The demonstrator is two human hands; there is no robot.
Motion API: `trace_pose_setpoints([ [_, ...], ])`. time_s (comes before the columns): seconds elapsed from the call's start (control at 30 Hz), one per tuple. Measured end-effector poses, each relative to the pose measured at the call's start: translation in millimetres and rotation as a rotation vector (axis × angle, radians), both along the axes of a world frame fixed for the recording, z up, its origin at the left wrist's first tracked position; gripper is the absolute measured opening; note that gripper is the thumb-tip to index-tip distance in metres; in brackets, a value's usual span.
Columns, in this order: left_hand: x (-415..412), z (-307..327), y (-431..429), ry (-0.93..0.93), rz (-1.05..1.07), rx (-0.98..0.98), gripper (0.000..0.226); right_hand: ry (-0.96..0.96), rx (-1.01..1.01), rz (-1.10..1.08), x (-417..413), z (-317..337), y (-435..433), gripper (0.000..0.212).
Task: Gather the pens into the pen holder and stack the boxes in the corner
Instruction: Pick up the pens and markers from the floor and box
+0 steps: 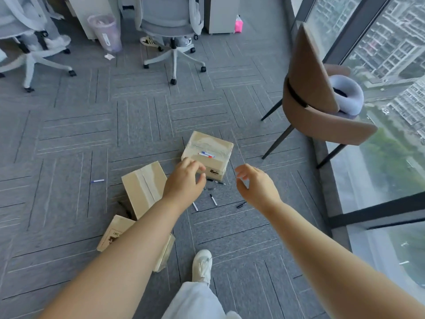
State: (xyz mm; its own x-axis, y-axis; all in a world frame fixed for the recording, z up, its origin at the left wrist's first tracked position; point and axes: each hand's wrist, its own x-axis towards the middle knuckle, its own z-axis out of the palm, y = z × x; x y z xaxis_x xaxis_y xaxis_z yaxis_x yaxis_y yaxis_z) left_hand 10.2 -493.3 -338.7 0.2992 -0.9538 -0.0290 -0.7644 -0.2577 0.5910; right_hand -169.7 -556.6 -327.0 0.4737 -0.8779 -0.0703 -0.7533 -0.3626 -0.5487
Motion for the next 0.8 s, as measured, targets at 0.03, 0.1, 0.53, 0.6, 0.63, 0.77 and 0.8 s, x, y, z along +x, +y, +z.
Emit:
trace_pose_setpoints([
  [0.03, 1.3, -6.4, -13.4, 0.006, -0.002, 0.022, 0.019, 0.01, 0.019, 0.0, 0.9, -6.7, -12.8, 0.025],
  [0.1, 3.7, -17.7, -36.9, 0.019, 0.005, 0.057, 0.02, 0.016, 0.054, 0.004, 2.7, -19.3, -36.3, 0.025],
  [0.53, -38.9, -137.7, -111.6, 0.038, 0.142, 0.153, 0.019, 0.013, 0.114, 0.105, -31.3, -136.9, -149.3, 0.026],
  [0.6, -46.7, -174.0, -118.1, 0.042, 0.168, 0.149, 0.019, 0.007, 0.102, 0.117, -38.1, -172.5, -161.3, 0.026],
  [0.63, -49.1, -194.0, -121.7, 0.042, 0.179, 0.151, 0.019, 0.007, 0.105, 0.119, -40.2, -192.6, -166.8, 0.025],
  [0.77, -45.3, -284.7, -140.4, 0.035, 0.211, 0.168, 0.018, 0.022, 0.127, 0.154, -37.5, -286.0, -187.1, 0.027],
  [0.8, -42.4, -311.3, -145.3, 0.038, 0.22, 0.18, 0.018, 0.028, 0.129, 0.166, -35.1, -313.0, -191.8, 0.029],
])
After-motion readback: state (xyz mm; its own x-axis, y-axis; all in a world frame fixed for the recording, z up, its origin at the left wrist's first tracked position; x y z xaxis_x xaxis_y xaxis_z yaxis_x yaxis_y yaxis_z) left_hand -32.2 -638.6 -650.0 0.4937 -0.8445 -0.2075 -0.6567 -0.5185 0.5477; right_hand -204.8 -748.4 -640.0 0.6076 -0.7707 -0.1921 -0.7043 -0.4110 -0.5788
